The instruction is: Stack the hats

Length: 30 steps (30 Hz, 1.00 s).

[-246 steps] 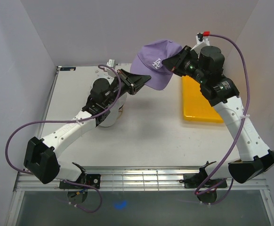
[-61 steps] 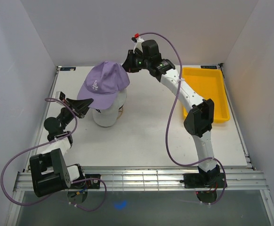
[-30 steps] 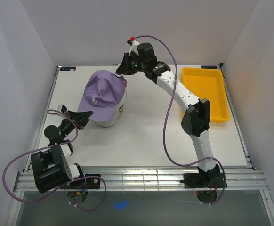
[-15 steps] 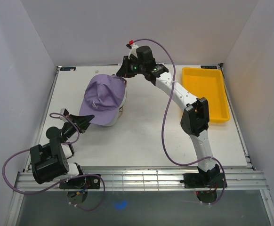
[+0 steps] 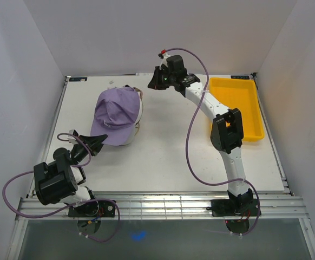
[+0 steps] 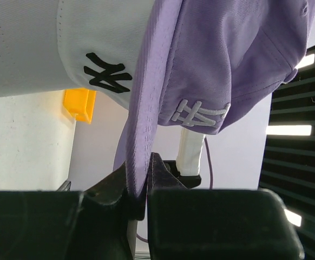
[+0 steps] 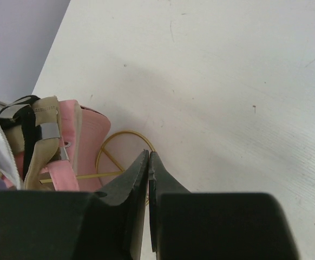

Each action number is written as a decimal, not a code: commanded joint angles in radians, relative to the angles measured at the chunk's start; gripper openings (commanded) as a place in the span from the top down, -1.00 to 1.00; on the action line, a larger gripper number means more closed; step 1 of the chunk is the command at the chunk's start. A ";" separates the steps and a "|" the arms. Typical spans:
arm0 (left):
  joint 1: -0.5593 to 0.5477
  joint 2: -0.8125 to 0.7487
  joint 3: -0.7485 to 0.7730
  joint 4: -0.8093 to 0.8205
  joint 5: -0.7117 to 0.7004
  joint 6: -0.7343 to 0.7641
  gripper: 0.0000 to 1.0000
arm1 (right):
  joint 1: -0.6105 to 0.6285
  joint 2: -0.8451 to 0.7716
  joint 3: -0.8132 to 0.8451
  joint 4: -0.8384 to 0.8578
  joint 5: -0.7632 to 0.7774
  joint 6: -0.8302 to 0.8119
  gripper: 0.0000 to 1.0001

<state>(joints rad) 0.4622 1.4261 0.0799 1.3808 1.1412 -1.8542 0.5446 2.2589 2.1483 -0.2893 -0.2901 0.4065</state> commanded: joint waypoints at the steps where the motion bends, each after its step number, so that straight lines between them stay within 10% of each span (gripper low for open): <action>1: 0.015 0.002 -0.005 0.317 0.029 0.018 0.61 | 0.011 -0.007 -0.007 0.027 0.003 -0.023 0.84; 17: 0.015 -0.007 0.144 0.308 0.086 -0.049 0.36 | 0.006 -0.148 -0.041 0.162 0.023 0.048 0.14; 30: 0.015 0.023 0.192 0.304 0.120 -0.080 0.42 | 0.020 -0.096 0.055 0.139 -0.087 0.055 0.07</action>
<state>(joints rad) 0.4694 1.4494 0.2440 1.3167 1.2137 -1.9308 0.5545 2.1517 2.1529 -0.1570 -0.3344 0.4709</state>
